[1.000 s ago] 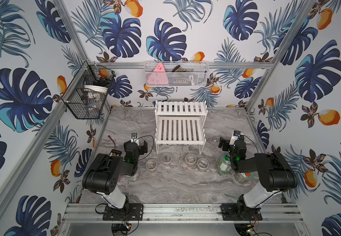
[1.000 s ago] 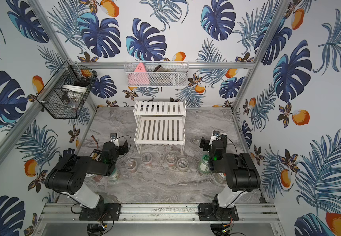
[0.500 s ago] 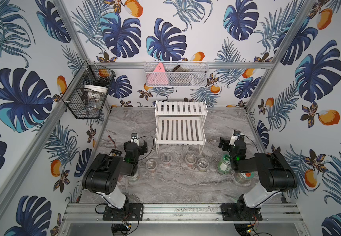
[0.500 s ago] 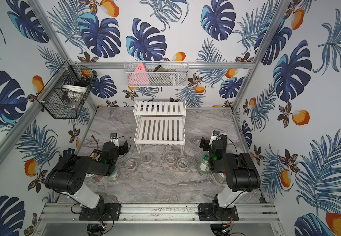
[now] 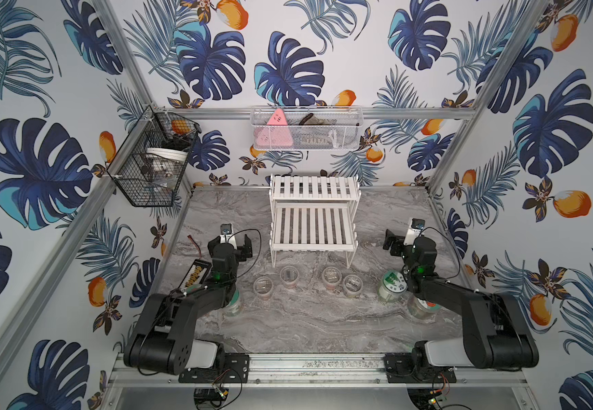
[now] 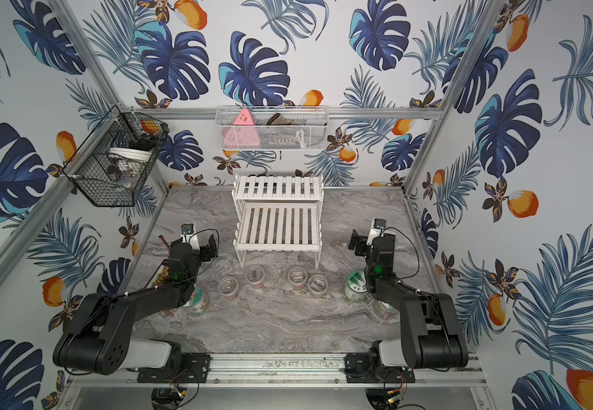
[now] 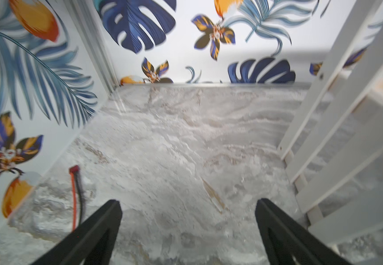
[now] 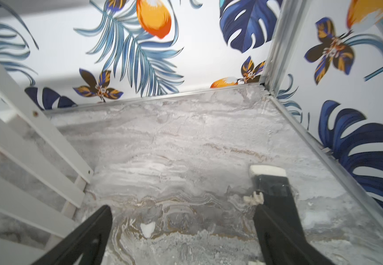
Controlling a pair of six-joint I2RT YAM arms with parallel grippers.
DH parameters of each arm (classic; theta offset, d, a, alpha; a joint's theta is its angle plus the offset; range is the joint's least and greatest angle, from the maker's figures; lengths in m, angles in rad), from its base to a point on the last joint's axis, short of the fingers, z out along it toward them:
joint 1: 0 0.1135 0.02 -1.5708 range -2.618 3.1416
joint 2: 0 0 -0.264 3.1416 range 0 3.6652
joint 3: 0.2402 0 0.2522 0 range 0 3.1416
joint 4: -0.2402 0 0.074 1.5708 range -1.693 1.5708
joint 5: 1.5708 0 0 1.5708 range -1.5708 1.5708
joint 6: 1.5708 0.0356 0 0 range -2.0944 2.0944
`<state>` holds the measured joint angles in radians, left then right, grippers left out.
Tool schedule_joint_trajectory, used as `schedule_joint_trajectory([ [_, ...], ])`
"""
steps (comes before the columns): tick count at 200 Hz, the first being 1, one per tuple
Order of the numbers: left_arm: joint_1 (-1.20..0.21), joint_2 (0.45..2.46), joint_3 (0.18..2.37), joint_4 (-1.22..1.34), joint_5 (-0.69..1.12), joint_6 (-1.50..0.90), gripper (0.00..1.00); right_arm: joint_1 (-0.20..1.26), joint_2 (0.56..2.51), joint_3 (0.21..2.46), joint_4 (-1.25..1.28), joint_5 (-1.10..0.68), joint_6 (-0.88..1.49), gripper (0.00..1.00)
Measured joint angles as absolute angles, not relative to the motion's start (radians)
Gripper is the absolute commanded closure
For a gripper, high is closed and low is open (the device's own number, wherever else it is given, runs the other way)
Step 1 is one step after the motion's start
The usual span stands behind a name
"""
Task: Place the seed container on the shelf
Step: Pick up the seed jar at the center of the board.
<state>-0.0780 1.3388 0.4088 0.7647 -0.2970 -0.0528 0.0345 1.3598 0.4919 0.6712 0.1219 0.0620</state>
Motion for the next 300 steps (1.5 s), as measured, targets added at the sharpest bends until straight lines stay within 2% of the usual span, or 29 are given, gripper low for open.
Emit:
schedule_joint_trajectory([
  [35,-0.078,1.212,0.499,0.545,-0.348,-0.089,0.01,0.035,1.233,0.602,0.373,0.149,0.156,0.00],
  [65,-0.078,1.186,0.671,0.240,-0.385,-0.275,0.01,0.035,1.180,0.802,0.020,0.147,0.348,0.00],
  [94,-0.078,1.189,0.814,-0.074,-0.391,-0.462,0.01,0.035,1.115,0.833,-0.207,-0.020,0.436,0.00],
  [114,-0.078,1.153,0.826,-0.242,-0.347,-0.556,0.01,0.036,1.056,0.820,-0.322,-0.177,0.455,0.08],
  [139,-0.077,1.055,0.784,-0.306,-0.226,-0.610,0.01,0.046,1.012,0.824,-0.430,-0.348,0.456,0.14],
  [166,-0.078,0.978,0.744,-0.341,-0.075,-0.635,0.01,0.121,0.991,0.851,-0.541,-0.440,0.447,0.16],
  [191,-0.114,0.932,0.725,-0.379,0.015,-0.637,0.01,0.284,0.992,0.884,-0.617,-0.402,0.429,0.16],
  [231,-0.297,0.835,0.709,-0.458,0.026,-0.633,0.01,0.508,1.034,0.873,-0.687,-0.227,0.427,0.12],
  [271,-0.458,0.793,0.657,-0.460,0.014,-0.633,0.01,0.557,1.031,0.818,-0.690,-0.136,0.452,0.10],
  [300,-0.630,0.806,0.642,-0.435,-0.050,-0.633,0.01,0.563,1.029,0.793,-0.689,-0.113,0.464,0.09],
])
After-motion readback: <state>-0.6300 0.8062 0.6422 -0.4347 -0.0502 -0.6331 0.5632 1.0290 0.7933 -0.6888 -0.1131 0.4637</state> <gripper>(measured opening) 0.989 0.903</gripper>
